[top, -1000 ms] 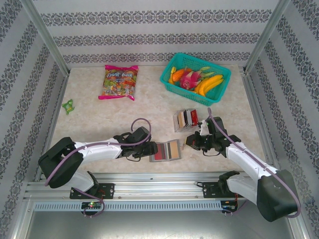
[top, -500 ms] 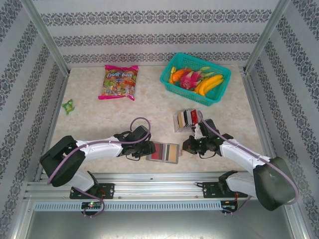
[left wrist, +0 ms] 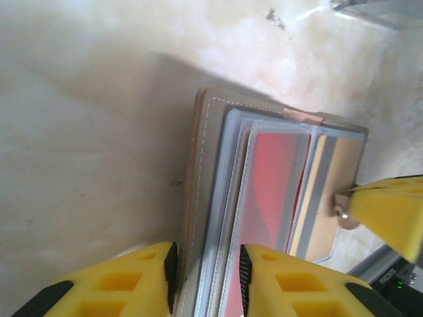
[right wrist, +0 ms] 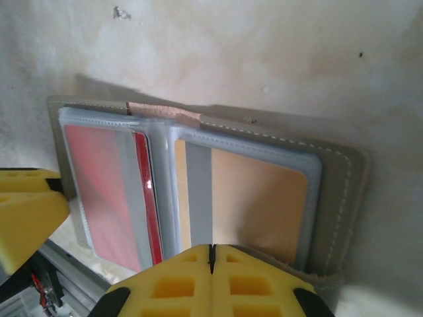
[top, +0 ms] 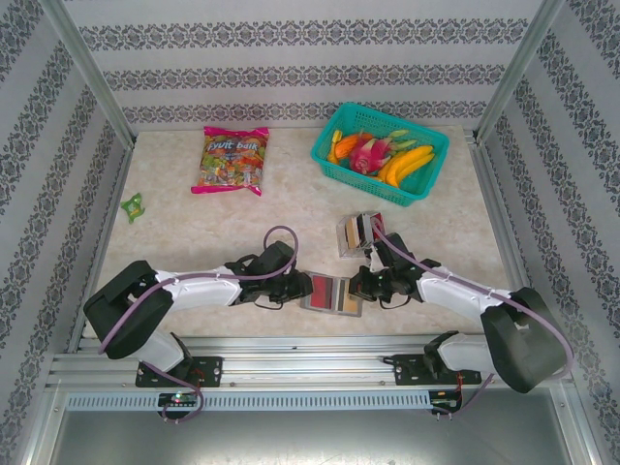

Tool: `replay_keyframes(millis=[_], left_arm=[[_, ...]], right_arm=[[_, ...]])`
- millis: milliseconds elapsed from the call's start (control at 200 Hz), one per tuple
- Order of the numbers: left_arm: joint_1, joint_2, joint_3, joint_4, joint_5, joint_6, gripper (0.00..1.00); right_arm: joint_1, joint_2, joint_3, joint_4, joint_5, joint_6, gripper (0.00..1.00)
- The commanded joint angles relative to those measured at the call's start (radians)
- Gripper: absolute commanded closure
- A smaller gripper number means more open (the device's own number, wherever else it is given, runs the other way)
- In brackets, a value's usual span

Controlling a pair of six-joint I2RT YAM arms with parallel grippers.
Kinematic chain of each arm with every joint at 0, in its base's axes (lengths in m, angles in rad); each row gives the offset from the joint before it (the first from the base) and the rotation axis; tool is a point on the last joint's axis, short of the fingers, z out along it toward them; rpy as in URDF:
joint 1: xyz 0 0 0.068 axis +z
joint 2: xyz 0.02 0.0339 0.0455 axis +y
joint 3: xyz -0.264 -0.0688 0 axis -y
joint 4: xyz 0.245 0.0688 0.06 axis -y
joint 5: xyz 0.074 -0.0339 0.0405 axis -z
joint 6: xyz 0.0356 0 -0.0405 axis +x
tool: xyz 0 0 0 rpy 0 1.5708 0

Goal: Put the credit cards into the card holder

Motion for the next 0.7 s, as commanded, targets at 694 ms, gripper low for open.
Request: replay_keyframes(millis=[694], left_arm=[[-0.017, 0.028, 0.129, -0.016, 0.079, 0.071, 0.93]], right_arm=[[0.015, -0.003, 0.025, 0.038, 0.052, 0.026, 1.00]])
